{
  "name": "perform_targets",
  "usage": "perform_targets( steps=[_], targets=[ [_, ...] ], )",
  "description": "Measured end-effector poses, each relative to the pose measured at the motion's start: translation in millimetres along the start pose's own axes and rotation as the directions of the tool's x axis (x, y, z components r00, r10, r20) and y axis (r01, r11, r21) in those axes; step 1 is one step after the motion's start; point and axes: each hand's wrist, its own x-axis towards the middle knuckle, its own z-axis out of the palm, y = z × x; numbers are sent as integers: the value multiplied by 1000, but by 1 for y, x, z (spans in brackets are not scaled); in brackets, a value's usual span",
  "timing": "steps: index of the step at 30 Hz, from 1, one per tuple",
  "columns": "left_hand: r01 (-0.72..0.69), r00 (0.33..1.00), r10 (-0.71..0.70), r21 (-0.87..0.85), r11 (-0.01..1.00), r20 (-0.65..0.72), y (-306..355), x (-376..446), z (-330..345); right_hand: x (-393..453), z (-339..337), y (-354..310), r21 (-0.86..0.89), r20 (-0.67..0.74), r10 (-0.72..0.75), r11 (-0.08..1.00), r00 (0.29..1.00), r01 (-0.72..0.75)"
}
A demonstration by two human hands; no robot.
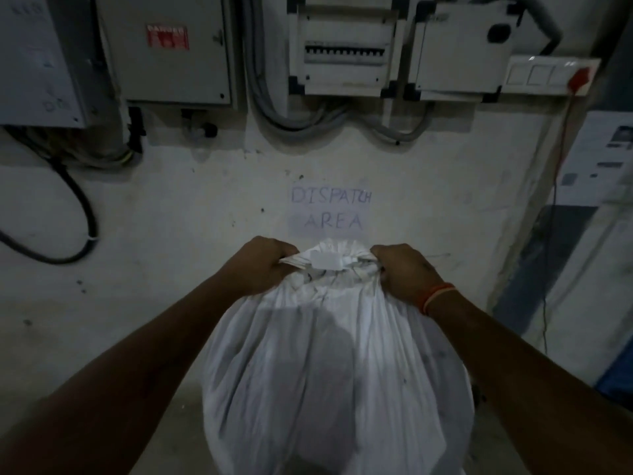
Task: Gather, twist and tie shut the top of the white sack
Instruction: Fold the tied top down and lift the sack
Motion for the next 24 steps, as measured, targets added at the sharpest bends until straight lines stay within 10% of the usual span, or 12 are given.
perform_targets(
  steps=[16,24],
  targets=[
    [248,947,-224,-86,965,229,-53,-80,302,-77,295,112,167,354,-4,984,935,-59],
    [477,796,-429,-6,879,428,-88,-171,489,-162,505,141,152,587,61,971,808,-183]
  ],
)
